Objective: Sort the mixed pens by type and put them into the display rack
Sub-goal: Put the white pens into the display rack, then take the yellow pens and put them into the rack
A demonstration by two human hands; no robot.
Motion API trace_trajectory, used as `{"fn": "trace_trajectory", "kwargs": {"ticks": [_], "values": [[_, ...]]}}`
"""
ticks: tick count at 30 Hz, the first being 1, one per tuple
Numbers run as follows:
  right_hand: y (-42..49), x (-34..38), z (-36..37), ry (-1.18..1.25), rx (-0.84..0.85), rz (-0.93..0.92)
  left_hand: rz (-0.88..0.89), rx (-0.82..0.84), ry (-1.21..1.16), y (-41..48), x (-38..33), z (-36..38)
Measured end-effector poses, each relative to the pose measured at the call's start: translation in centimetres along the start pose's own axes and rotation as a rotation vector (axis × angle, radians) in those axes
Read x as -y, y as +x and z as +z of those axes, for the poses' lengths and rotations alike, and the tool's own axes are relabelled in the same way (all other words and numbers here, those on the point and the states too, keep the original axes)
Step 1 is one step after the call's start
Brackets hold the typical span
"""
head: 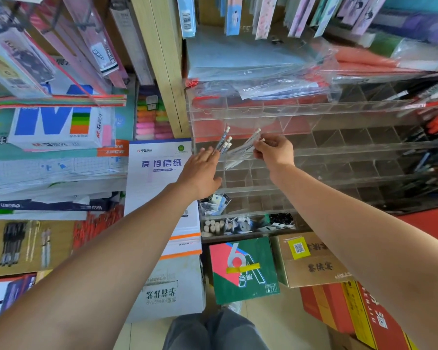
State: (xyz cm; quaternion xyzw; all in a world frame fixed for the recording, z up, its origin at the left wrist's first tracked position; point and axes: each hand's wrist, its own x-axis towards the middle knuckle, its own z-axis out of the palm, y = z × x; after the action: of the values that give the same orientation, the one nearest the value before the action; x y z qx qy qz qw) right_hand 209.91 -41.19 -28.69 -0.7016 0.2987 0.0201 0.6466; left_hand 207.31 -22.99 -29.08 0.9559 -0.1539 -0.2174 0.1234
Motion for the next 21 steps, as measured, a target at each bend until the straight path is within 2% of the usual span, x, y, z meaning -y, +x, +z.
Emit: {"fn": "trace_trajectory", "kwargs": {"ticks": [5,10,16,21], "values": [[-0.7,-1.1,-0.2,-0.091,-0.083,-0.039,-0.009,-0.113,-0.054,-0.8,-0.3,-0.1],[-4.1,-2.0,1.0,-0.114,-0.045,-0.079,-0.024,-0.434,-0.059,-2.2,0.8,-0.2],[-10.1,-2.7,7.0,-0.181,0.249,-0.238,-0.098,-0.463,-0.229,-6.3,4.8,0.0],[-16.1,-4.4,15.7,-0.303,0.443,-0.317,-0.211,-0.403,-0.283,-12.4,12.8,1.3]]}}
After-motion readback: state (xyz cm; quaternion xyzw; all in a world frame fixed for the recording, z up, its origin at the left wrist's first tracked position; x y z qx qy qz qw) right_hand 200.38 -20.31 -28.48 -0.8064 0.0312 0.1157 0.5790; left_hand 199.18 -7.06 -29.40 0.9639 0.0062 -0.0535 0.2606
